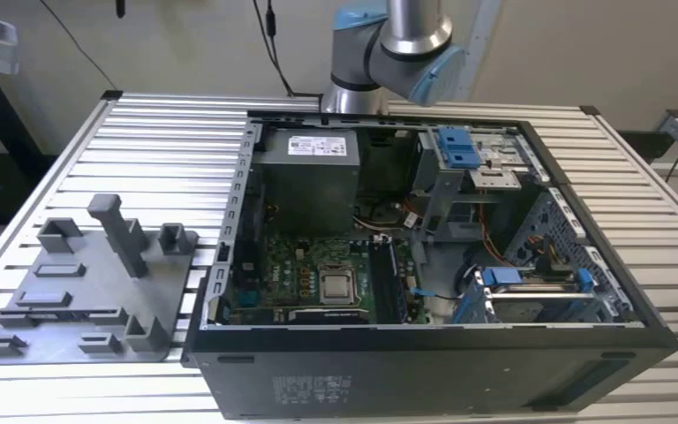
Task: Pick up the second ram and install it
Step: 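Pick up the second ram and move it above second insertion slot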
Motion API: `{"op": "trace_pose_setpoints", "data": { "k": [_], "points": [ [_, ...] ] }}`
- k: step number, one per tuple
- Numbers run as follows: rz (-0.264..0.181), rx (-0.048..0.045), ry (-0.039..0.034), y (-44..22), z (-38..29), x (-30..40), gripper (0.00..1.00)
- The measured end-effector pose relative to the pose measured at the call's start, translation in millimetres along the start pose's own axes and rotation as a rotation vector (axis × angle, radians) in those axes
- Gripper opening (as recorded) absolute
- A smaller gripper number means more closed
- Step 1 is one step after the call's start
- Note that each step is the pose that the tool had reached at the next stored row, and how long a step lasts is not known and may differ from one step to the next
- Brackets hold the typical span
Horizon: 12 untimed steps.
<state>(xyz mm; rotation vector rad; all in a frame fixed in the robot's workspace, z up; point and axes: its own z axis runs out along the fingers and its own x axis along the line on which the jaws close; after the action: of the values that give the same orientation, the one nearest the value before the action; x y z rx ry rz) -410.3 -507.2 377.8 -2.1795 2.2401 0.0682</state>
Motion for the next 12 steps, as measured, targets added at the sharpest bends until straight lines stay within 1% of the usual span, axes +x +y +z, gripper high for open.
{"op": "trace_pose_setpoints", "data": {
  "k": [12],
  "points": [
    [-0.01,-0.0004,0.0002,0.0,0.0,0.0,0.48]
  ]
}}
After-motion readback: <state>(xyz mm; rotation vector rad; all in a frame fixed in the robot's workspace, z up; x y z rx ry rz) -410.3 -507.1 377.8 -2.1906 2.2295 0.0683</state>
